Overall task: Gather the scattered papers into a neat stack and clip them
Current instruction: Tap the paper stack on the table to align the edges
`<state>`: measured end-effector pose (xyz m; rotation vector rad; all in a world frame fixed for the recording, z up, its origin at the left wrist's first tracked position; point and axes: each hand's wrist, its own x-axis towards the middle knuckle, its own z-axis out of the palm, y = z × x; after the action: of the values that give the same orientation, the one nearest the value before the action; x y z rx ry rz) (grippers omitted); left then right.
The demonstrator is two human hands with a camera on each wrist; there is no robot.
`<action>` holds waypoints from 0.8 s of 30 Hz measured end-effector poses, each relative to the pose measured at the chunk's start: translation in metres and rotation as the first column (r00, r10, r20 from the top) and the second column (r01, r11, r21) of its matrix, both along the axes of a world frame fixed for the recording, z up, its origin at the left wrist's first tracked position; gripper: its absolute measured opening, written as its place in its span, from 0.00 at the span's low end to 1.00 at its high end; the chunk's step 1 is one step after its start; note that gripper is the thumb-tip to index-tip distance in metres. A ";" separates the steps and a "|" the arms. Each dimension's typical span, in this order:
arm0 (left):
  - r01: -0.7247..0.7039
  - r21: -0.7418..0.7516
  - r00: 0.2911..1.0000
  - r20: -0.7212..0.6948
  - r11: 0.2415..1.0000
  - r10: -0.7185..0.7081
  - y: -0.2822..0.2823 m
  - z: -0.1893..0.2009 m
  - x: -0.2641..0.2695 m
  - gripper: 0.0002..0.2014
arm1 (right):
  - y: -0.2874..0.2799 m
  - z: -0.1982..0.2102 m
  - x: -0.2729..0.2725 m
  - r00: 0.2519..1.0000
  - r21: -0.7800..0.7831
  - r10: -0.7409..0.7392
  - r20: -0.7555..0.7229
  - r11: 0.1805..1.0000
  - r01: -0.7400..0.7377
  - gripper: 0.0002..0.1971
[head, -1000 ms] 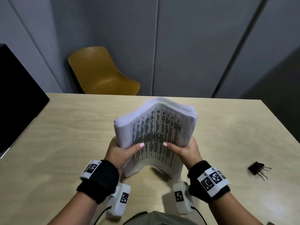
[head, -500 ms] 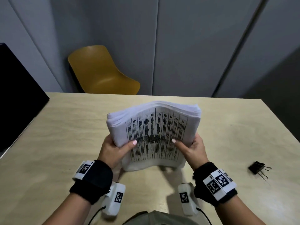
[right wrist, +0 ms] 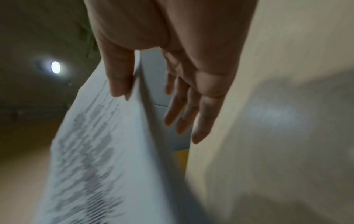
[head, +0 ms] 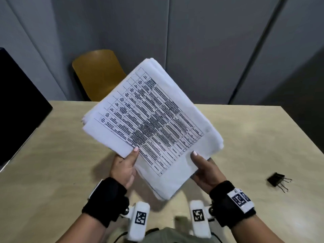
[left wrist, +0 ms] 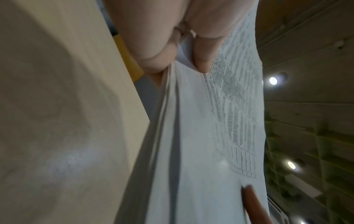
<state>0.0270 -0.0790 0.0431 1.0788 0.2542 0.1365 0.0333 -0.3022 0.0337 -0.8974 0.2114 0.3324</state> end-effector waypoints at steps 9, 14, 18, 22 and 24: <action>0.245 -0.088 0.968 -0.024 0.965 -0.248 0.077 0.013 0.003 0.48 | -0.038 0.022 0.020 0.941 -0.261 -0.069 0.332 0.952 0.162 0.29; 0.280 0.411 0.958 -0.066 0.868 -0.278 0.068 0.020 0.001 0.21 | -0.026 0.018 0.016 0.930 -0.497 0.007 0.367 0.847 0.189 0.11; 0.186 0.525 0.982 -0.066 0.830 -0.178 0.050 0.012 0.000 0.12 | -0.016 0.011 0.011 0.926 -0.578 -0.009 0.378 0.779 0.243 0.14; 0.095 0.498 0.994 -0.093 0.862 -0.056 0.059 -0.005 0.000 0.24 | -0.018 0.001 0.010 0.912 -0.550 -0.098 0.397 0.770 0.322 0.19; 0.059 0.483 0.996 -0.086 0.874 -0.019 0.055 -0.006 -0.002 0.27 | -0.015 0.000 0.010 0.913 -0.574 -0.104 0.394 0.748 0.333 0.16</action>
<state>0.0249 -0.0243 0.0373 1.5937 0.2763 0.1242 0.0437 -0.3174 0.0340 -1.5715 0.1043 -0.1463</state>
